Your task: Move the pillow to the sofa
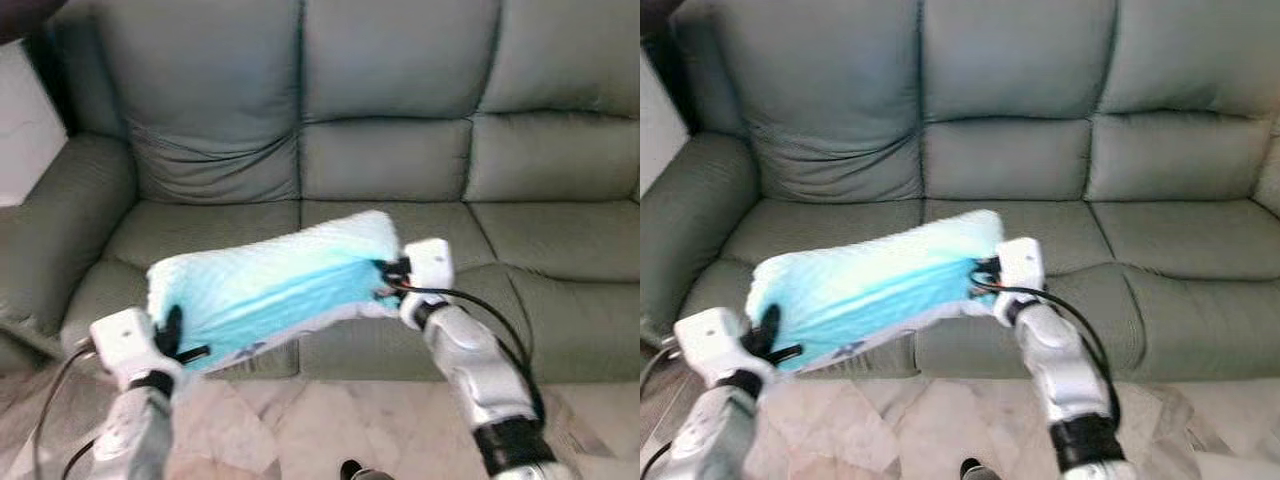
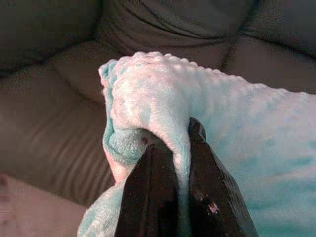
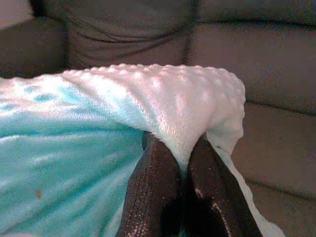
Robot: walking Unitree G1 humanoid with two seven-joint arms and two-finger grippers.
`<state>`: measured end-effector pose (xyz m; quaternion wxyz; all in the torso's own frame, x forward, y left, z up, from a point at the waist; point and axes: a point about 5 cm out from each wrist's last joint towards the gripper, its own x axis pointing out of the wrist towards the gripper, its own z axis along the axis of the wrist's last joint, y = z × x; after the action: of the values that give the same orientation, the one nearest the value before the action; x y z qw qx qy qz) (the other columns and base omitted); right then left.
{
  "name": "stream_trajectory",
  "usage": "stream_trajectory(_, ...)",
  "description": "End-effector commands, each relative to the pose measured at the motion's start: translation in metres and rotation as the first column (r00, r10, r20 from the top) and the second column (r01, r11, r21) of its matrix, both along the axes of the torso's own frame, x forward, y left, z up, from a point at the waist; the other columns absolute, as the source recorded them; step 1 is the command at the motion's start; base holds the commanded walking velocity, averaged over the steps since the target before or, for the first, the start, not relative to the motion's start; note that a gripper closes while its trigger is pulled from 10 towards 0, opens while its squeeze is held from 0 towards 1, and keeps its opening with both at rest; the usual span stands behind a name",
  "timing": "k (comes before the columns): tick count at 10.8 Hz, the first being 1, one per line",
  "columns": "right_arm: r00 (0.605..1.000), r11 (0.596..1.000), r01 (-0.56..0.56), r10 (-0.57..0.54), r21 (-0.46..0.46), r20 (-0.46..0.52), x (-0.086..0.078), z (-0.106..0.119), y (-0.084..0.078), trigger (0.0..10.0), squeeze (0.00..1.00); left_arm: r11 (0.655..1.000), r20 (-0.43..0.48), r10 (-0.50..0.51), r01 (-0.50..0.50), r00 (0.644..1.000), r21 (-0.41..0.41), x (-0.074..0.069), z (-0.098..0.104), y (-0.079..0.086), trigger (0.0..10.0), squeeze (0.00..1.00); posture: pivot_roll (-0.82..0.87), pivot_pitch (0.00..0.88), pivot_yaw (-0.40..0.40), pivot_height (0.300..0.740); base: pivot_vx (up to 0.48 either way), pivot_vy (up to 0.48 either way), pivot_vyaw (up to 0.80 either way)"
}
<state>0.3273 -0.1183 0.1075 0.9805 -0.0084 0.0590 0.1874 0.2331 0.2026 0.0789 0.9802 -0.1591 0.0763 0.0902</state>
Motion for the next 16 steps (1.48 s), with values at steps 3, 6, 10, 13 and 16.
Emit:
stream_trajectory(3, 0.999, 0.999, -0.035, 0.035, 0.003, 0.038, 0.005, 0.004, 0.007, 10.0, 0.0, 0.991, 0.053, 0.032, -0.039, 0.998, 0.131, -0.001, 0.014, 0.022, 10.0, 0.0, -0.11, 0.095, 0.029, 0.74, 0.0, 0.0, 0.0)
stream_trajectory(6, 0.999, 1.0, -0.019, 0.019, 0.0, 0.029, 0.0, -0.003, 0.001, 10.0, 0.0, 0.994, 0.067, -0.015, 0.008, 0.998, 0.107, 0.008, 0.016, 0.013, 10.0, 0.0, -0.13, 0.095, 0.052, 0.74, 0.0, -0.201, 0.0)
stream_trajectory(10, 1.0, 1.0, -0.002, 0.002, 0.001, 0.027, -0.001, -0.005, -0.001, 10.0, 0.0, 0.996, 0.05, -0.024, 0.02, 0.998, 0.084, 0.007, 0.012, 0.011, 10.0, 0.0, -0.13, 0.103, 0.055, 0.74, 0.0, -0.201, 0.0)
stream_trajectory(13, 1.0, 1.0, 0.007, -0.007, -0.004, 0.029, 0.0, -0.004, -0.005, 10.0, 0.0, 0.998, 0.046, -0.024, 0.021, 0.999, 0.062, 0.008, 0.011, 0.009, 10.0, 0.0, -0.14, 0.104, 0.055, 0.74, 0.0, -0.312, 0.0)
stream_trajectory(16, 1.0, 1.0, 0.011, -0.011, -0.009, 0.028, -0.001, -0.004, -0.007, 10.0, 0.0, 0.999, 0.046, -0.024, 0.022, 0.999, 0.044, 0.008, 0.009, 0.006, 10.0, 0.0, -0.15, 0.108, 0.053, 0.74, 0.0, -0.301, 0.0)
